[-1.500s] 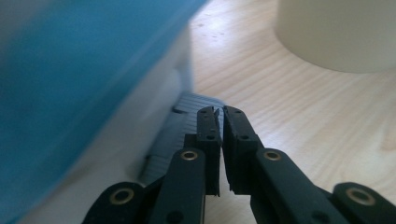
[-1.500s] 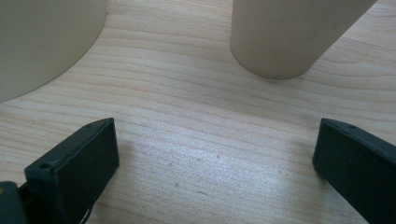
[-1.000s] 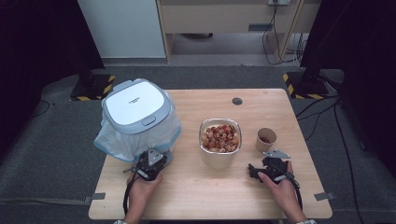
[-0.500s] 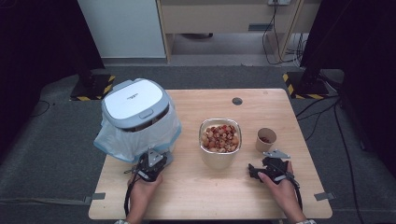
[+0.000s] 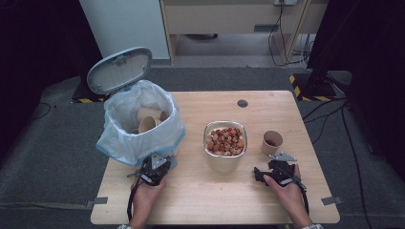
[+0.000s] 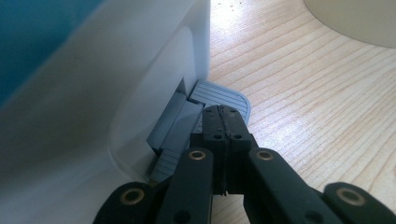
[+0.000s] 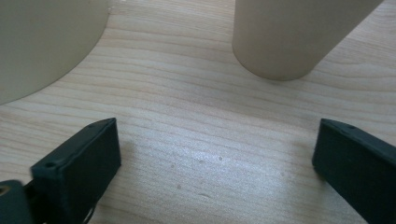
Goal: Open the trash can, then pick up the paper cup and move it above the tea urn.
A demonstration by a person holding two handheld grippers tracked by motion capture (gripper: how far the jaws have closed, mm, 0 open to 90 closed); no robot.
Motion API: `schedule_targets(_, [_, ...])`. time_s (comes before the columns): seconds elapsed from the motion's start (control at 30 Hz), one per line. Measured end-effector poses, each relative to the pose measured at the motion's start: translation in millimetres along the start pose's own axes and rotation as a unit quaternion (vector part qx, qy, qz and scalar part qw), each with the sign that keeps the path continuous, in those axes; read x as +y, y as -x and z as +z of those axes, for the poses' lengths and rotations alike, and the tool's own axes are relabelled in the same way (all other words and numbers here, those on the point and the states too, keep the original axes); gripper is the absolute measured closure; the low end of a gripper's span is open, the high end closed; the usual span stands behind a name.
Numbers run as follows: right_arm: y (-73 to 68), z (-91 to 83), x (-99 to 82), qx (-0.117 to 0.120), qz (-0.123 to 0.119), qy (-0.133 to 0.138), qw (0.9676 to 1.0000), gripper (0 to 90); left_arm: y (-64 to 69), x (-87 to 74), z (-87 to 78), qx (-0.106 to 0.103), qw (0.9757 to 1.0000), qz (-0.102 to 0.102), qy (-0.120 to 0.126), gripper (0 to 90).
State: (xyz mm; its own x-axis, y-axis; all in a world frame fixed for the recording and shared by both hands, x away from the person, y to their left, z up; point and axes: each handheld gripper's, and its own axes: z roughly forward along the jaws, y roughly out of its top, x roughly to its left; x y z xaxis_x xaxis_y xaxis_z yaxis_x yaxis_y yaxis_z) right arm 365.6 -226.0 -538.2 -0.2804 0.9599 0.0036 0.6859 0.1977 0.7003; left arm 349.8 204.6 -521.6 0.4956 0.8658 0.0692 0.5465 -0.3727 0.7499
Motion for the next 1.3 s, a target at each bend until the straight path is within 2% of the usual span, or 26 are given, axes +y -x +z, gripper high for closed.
schedule_targets(0.1, [0.2,-1.9,2.6,0.009,-0.003,0.004,0.9999,4.6,0.2,0.0,-0.1,-0.002,1.0,-0.003,0.001,89.5])
schedule_targets(0.2, [0.6,-4.1,4.2,0.007,-0.005,0.011,0.9999,4.8,0.4,0.1,-0.1,-0.003,1.0,-0.004,0.002,89.5])
schedule_targets(0.57, [5.2,-9.2,10.7,-0.027,0.01,0.037,0.9989,7.2,0.2,0.1,-0.1,-0.003,1.0,-0.003,0.002,89.5])
schedule_targets(1.03, [7.4,-11.3,13.1,-0.028,0.025,0.045,0.9983,5.7,0.1,0.0,-0.1,-0.004,1.0,-0.003,0.002,89.4])
schedule_targets(1.3, [5.1,-4.8,19.8,-0.023,0.023,0.054,0.998,4.6,0.1,0.1,-0.1,-0.004,1.0,-0.003,0.002,89.5])
